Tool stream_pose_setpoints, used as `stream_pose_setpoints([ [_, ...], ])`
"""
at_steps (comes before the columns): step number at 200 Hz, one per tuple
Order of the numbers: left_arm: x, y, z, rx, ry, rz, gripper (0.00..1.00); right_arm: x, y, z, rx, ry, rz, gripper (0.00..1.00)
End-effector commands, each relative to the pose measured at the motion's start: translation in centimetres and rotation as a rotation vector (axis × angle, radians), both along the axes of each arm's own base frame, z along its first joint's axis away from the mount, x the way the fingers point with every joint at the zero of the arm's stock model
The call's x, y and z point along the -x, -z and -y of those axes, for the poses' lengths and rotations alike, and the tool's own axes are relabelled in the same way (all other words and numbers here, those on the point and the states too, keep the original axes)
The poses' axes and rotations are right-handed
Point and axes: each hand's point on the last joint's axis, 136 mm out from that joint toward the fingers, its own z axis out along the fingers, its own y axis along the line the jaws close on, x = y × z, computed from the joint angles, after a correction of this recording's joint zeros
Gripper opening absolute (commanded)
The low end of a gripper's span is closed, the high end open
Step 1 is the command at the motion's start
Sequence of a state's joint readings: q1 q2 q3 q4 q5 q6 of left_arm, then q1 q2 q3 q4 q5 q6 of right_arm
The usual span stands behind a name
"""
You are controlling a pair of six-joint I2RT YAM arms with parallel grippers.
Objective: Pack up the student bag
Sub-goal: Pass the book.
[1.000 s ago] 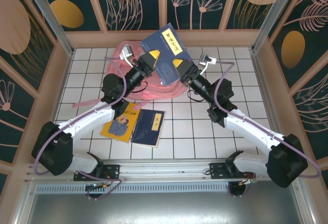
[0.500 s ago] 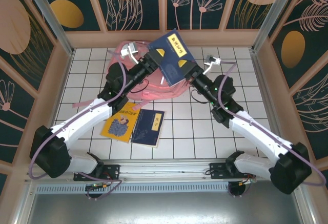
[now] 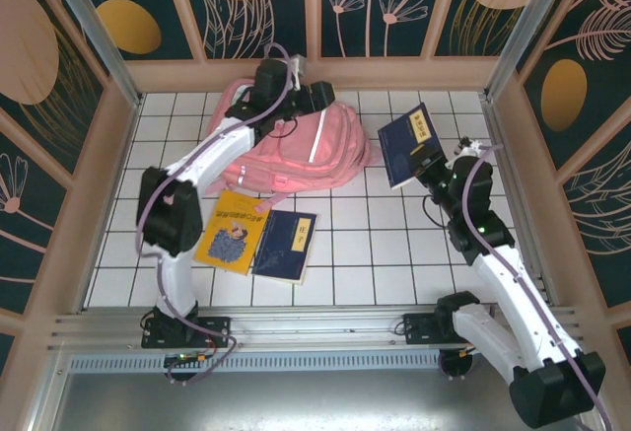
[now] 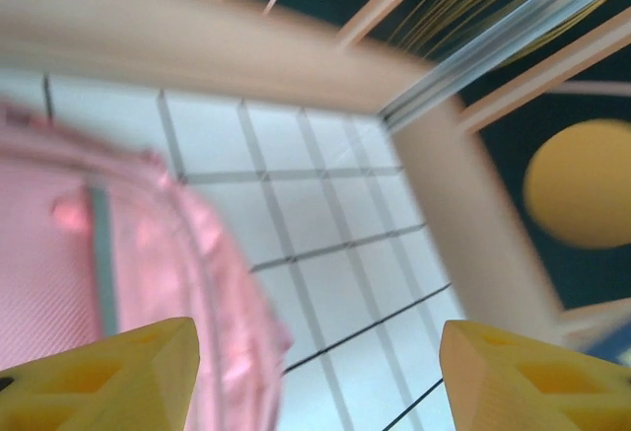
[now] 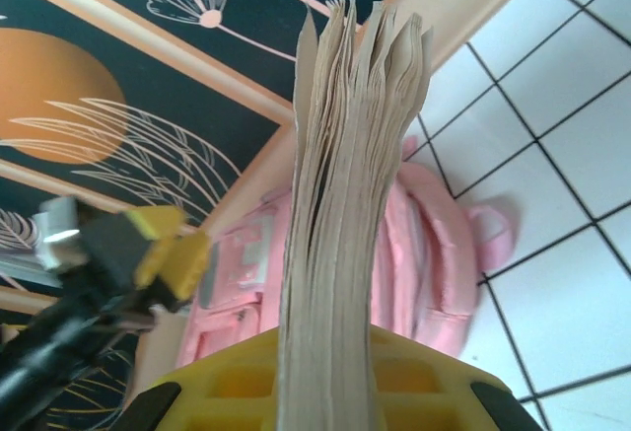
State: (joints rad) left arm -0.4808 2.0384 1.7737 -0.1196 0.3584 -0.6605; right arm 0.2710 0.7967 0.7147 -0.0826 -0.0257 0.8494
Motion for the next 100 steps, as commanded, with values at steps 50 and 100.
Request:
stream_pose_setpoints([
  [50,0.4,6.6,1.3,-0.075,0.088,-0.152,0.66,1.2,0.3,1.1,0.034,-0.003,0.011,0.00],
  [100,0.9,8.8,1.0,-0.099,0.085,-0.189,0.66,1.0,1.4,0.9,0.016,-0.014,-0.008,0.00],
])
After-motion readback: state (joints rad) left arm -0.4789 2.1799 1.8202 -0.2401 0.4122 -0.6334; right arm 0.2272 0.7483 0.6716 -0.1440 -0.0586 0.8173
